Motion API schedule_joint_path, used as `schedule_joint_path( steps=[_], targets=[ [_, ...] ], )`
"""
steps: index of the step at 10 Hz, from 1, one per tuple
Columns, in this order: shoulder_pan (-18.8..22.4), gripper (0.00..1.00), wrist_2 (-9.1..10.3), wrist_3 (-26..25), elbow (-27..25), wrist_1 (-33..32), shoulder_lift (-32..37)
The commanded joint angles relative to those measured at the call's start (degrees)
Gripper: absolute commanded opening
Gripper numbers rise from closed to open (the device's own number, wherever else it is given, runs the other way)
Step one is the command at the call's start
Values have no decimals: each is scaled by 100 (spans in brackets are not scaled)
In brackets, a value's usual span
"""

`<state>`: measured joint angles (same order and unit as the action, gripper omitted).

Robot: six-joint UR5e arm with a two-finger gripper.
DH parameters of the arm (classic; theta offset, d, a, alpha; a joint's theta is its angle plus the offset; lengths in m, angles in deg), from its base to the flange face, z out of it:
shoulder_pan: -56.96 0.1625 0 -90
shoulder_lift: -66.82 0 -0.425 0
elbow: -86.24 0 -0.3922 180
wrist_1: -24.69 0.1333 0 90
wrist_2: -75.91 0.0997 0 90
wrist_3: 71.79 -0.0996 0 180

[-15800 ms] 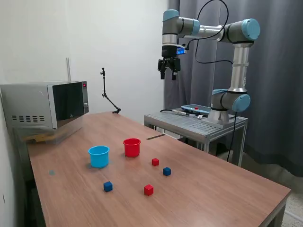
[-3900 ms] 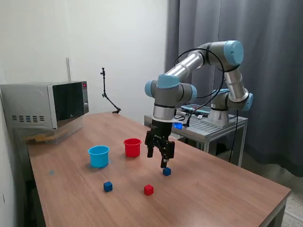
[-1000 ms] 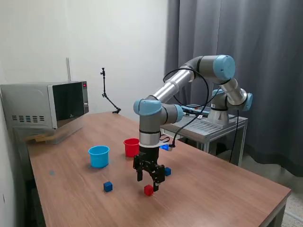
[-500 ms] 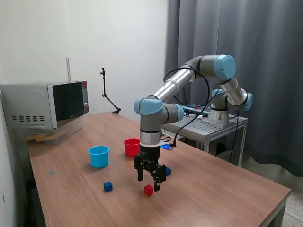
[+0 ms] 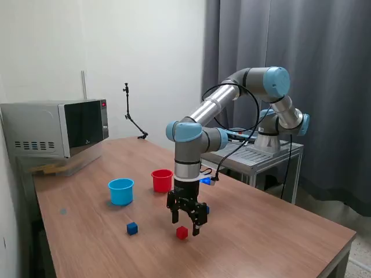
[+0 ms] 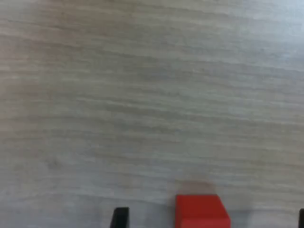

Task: Place red objects in the red bin, and blue objects in the blue bin.

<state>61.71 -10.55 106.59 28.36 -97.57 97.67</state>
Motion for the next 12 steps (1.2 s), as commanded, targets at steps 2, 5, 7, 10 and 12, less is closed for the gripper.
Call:
schedule_joint_path(
  steps=[2, 5, 7, 10, 12],
  targets=[
    [34, 100, -2, 12, -73, -8, -18],
    [52, 100, -2, 74, -65, -9, -18],
    [52, 100, -2, 144, -39, -17, -18],
    [26, 100, -2, 197, 14, -149, -18],
    [34, 100, 24, 197, 23, -158, -44]
  ],
)
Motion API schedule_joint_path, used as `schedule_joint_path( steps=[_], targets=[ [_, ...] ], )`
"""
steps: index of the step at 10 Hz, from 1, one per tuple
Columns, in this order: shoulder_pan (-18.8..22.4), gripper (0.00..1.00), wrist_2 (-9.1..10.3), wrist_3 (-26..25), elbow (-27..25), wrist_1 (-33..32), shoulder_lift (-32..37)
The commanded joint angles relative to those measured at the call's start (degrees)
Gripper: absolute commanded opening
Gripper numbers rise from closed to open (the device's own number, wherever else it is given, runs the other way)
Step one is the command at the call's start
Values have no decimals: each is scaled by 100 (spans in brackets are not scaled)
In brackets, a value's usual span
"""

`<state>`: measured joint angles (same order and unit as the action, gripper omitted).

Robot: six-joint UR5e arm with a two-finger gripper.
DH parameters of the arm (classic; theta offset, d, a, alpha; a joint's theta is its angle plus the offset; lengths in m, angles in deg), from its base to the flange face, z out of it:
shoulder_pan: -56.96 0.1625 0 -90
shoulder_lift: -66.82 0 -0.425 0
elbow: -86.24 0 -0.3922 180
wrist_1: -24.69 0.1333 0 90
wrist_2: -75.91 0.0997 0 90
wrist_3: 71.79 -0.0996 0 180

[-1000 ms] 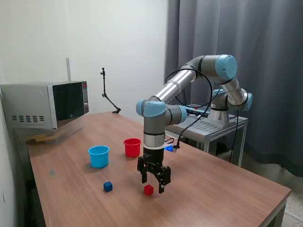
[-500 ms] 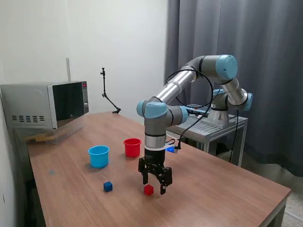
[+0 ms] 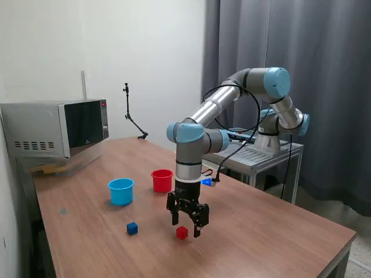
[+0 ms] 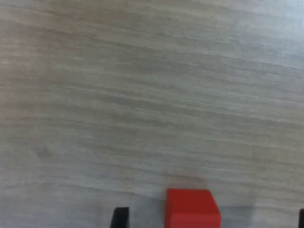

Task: Place red objects in the red bin, and blue objects in the blue bin.

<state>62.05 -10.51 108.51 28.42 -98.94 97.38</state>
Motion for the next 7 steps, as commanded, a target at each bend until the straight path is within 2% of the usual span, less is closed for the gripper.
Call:
schedule_joint_path(
  steps=[1, 7],
  targets=[
    [-17, 100, 46, 5, 147, -21, -154],
    [18, 100, 37, 13, 201, -4, -165]
  ],
)
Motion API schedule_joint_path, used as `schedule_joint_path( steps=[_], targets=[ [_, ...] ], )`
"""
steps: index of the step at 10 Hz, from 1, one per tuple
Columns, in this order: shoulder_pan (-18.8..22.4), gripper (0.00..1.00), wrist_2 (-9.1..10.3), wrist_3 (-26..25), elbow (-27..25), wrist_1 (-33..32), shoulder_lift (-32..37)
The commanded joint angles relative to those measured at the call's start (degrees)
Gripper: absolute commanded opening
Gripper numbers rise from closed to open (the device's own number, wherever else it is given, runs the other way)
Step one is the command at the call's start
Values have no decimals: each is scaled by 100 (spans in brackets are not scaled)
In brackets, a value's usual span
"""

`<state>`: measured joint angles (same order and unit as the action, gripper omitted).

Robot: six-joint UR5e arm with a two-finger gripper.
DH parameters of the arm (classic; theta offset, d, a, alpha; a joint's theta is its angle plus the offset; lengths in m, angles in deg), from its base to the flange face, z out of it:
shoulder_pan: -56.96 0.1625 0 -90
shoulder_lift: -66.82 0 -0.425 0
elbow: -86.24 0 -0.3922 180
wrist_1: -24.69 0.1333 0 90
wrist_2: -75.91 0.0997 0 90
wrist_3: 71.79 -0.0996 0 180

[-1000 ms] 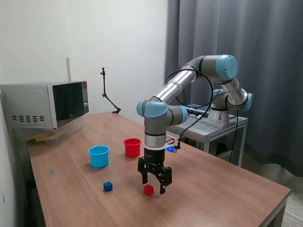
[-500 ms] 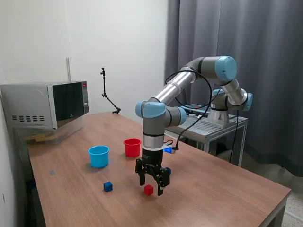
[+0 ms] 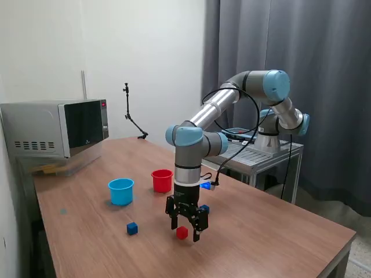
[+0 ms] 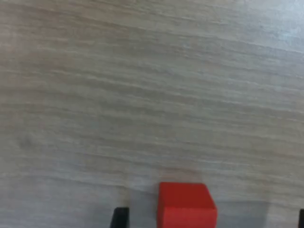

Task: Place red objects in the red bin, and blue objects in the blue bin.

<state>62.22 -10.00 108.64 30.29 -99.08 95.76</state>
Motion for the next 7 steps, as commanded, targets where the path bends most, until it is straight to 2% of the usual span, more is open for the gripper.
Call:
schedule_joint_path(
  steps=[1, 4, 5, 7],
  targets=[
    [-17, 100, -48, 1, -64, 19, 33],
    [-34, 100, -58, 1, -135, 19, 156],
    [-43, 0, -58, 1, -144, 19, 156],
    [-43, 0, -58, 1, -196, 19, 156]
  ],
)
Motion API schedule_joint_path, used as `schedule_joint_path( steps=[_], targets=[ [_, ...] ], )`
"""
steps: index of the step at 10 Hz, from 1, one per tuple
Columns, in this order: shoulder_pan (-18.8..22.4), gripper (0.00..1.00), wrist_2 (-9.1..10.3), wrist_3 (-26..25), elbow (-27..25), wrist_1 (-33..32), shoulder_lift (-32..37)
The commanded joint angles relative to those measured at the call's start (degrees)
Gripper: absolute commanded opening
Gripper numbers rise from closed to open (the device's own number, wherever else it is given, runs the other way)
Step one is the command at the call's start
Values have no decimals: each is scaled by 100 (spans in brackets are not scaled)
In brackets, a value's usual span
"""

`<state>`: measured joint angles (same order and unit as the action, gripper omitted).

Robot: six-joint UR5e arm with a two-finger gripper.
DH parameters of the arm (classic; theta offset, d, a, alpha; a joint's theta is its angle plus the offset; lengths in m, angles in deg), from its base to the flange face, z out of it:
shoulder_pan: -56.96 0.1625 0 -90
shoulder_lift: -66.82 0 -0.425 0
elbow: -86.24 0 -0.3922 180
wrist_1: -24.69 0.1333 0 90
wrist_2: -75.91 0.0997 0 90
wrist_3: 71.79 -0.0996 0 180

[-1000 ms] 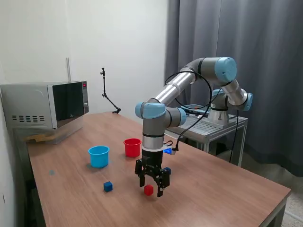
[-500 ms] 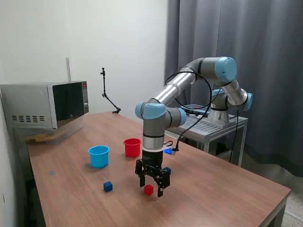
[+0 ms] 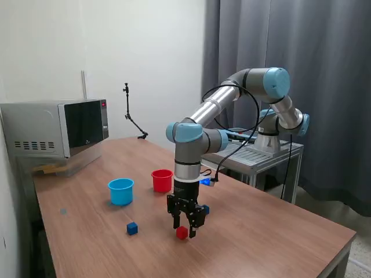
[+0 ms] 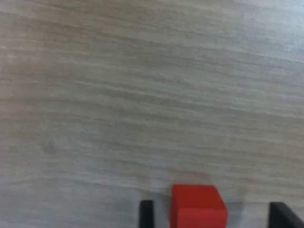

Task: Place red objects in the red bin, and blue objects in the blue bin.

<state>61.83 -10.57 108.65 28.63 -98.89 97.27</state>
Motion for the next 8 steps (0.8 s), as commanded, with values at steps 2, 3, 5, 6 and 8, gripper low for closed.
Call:
schedule_joint_path(
  steps=[2, 3, 5, 6, 8],
  targets=[
    [-4, 0, -1, 0, -40, 9, 5],
    [-4, 0, -1, 0, -49, 26, 5],
    [-30, 0, -9, 0, -40, 27, 40],
    [-57, 0, -18, 9, -109, 27, 206],
    [-241, 0, -298, -35, -774, 35, 985]
  ],
)
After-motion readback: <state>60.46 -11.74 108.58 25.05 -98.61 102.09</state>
